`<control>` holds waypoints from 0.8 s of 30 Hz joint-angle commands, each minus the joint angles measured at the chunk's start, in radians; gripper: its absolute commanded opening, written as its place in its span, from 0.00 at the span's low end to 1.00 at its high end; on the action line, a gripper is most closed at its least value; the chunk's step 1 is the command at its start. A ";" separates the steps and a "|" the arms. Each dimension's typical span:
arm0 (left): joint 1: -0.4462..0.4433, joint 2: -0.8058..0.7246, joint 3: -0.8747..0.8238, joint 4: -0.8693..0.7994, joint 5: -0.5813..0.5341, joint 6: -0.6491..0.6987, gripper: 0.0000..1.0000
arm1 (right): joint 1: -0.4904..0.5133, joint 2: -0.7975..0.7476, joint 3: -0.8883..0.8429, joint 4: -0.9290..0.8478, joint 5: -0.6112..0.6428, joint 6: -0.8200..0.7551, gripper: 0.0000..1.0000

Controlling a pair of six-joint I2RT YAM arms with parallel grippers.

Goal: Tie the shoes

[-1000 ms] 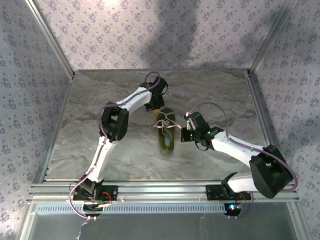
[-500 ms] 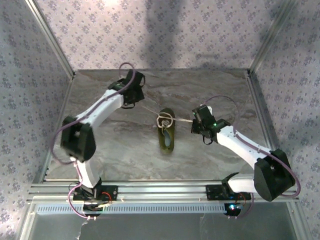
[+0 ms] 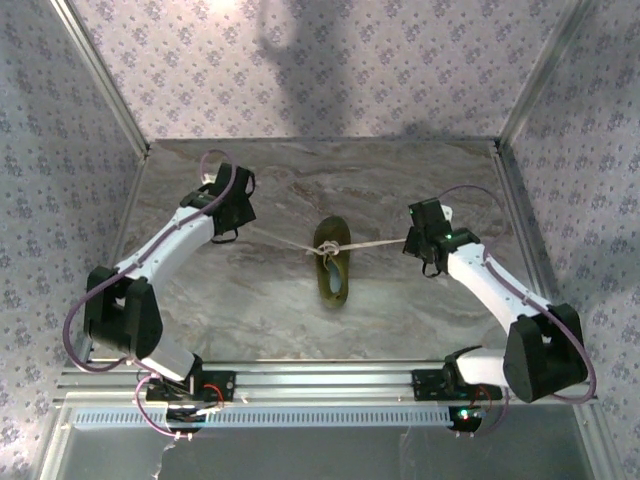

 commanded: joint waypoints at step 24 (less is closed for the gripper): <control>0.071 -0.142 -0.169 0.398 0.275 0.243 0.00 | -0.242 -0.129 0.054 -0.047 0.036 -0.007 0.00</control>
